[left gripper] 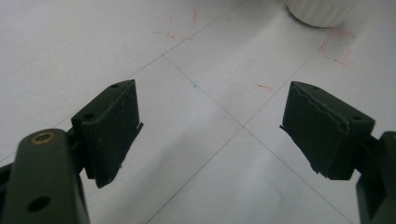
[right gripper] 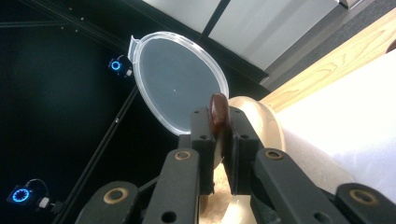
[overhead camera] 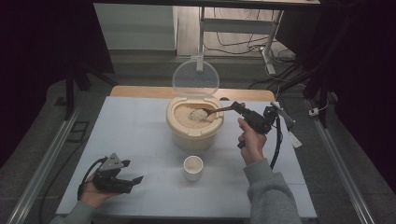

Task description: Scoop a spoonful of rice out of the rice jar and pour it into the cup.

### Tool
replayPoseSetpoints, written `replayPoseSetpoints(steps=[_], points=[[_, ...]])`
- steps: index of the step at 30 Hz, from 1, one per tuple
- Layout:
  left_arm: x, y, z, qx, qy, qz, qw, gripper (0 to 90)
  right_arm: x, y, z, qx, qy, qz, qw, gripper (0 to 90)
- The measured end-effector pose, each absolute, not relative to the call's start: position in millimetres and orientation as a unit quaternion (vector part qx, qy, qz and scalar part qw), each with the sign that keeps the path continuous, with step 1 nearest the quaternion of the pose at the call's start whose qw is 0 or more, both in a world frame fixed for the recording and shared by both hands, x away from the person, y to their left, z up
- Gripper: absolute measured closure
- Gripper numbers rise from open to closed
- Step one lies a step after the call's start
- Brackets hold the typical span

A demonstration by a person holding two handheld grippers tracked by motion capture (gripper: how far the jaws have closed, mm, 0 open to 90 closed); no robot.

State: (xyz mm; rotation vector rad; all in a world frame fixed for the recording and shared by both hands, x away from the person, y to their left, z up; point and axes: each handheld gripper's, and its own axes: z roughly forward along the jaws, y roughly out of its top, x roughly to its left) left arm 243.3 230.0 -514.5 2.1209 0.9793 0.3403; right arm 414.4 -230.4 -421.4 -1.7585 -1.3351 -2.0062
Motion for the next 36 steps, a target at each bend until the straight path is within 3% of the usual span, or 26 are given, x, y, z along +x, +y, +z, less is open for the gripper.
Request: replayPoseSetpoints(steps=[36], points=[[243.3,230.6,-514.8,0.831,0.385,0.132,0.380,19.0,407.0,-236.7,-409.6,-0.574,-0.460,-0.666,0.122,83.1]])
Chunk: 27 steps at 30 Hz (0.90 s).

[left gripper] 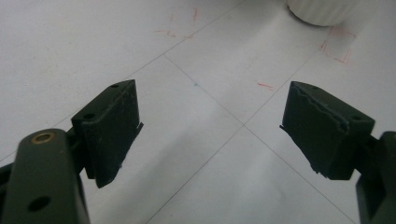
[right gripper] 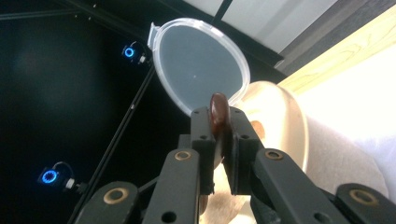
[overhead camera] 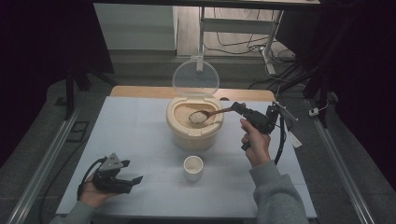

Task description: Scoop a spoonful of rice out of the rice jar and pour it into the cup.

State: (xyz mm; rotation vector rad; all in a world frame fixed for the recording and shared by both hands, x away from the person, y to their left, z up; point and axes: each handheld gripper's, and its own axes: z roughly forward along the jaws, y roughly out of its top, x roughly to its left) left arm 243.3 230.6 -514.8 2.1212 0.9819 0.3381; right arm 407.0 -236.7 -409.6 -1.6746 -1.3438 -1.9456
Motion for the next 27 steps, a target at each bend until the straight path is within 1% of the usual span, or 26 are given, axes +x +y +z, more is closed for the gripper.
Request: replayPoseSetpoints(steps=[8,15,27], points=[[243.4,230.7,-514.4,0.829,0.386,0.133,0.381,19.0,392.6,-243.1,-402.7,-0.553,-0.481,-0.665,0.142,83.0],[243.4,230.8,-514.8,0.830,0.386,0.133,0.380,19.0,377.1,-246.9,-404.4,-0.542,-0.496,-0.659,0.160,83.1],[244.1,231.0,-515.7,0.830,0.387,0.132,0.379,19.0,359.7,-244.0,-425.5,-0.538,-0.526,-0.632,0.185,83.0]])
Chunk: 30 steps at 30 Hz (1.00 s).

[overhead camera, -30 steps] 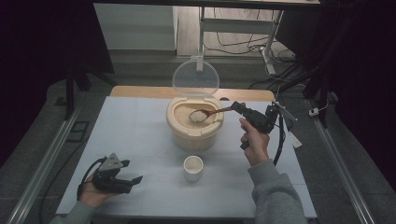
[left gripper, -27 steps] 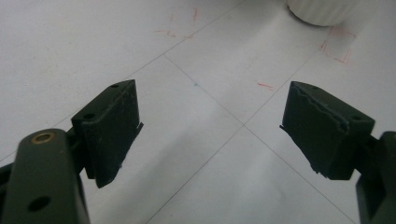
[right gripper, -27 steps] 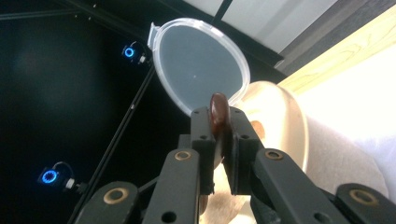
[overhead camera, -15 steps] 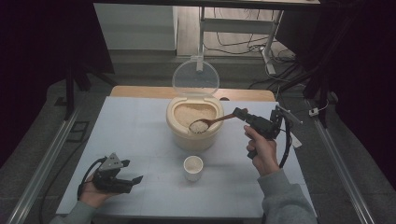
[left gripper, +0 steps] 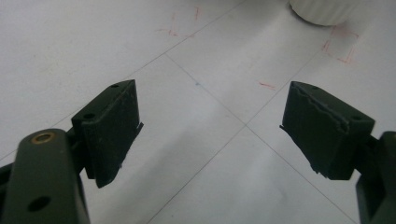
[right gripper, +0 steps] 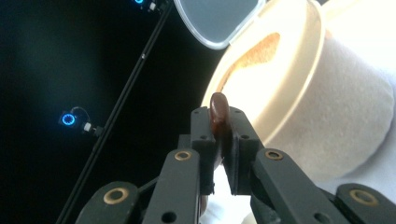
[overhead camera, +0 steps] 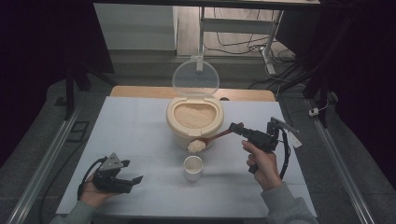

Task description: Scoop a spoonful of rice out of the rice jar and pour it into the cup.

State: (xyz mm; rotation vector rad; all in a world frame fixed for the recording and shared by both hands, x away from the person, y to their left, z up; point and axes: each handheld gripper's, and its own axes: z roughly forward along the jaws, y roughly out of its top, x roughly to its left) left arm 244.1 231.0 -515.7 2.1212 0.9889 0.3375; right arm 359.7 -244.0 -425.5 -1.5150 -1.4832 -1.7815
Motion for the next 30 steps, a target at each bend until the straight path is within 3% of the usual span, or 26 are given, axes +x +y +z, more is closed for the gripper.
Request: replayPoseSetpoints(steps=[9,30], points=[[244.2,231.5,-516.3,0.831,0.387,0.132,0.378,19.0,355.5,-244.1,-440.5,-0.547,-0.540,-0.614,0.181,83.0],[244.3,231.1,-517.8,0.833,0.384,0.130,0.375,19.1,356.2,-229.1,-441.7,-0.542,-0.598,-0.581,0.103,83.1]])
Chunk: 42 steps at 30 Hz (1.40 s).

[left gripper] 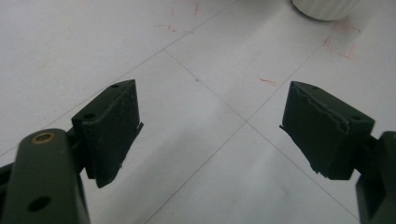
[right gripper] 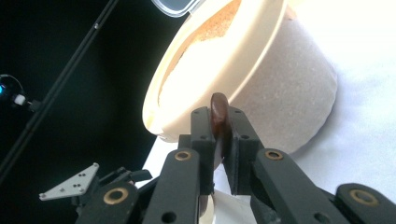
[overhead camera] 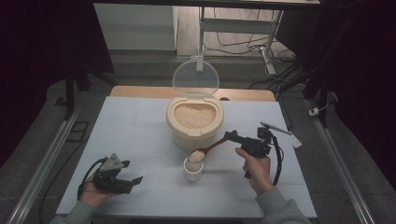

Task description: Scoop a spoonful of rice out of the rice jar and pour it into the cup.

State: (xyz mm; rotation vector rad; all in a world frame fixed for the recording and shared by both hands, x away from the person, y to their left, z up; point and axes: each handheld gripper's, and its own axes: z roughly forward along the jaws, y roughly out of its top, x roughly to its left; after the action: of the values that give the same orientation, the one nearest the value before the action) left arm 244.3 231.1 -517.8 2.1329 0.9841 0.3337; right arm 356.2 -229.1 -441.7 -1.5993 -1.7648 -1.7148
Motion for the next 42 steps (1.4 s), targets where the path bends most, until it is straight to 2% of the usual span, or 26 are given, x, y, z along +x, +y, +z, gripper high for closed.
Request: replayPoseSetpoints(steps=[13,25,36,42], points=[[244.5,230.0,-518.5,0.835,0.383,0.130,0.373,19.1,346.5,-221.1,-430.2,-0.501,-0.634,-0.586,0.055,83.0],[244.6,229.8,-518.7,0.835,0.383,0.131,0.372,19.2,323.8,-216.9,-417.4,-0.408,-0.676,-0.613,-0.030,83.0],[244.3,230.4,-518.7,0.835,0.384,0.133,0.371,19.3,324.0,-225.9,-421.5,-0.395,-0.664,-0.635,-0.017,83.0],[244.9,231.5,-518.9,0.835,0.385,0.133,0.370,19.3,322.6,-244.2,-414.3,-0.386,-0.648,-0.657,-0.023,83.0]])
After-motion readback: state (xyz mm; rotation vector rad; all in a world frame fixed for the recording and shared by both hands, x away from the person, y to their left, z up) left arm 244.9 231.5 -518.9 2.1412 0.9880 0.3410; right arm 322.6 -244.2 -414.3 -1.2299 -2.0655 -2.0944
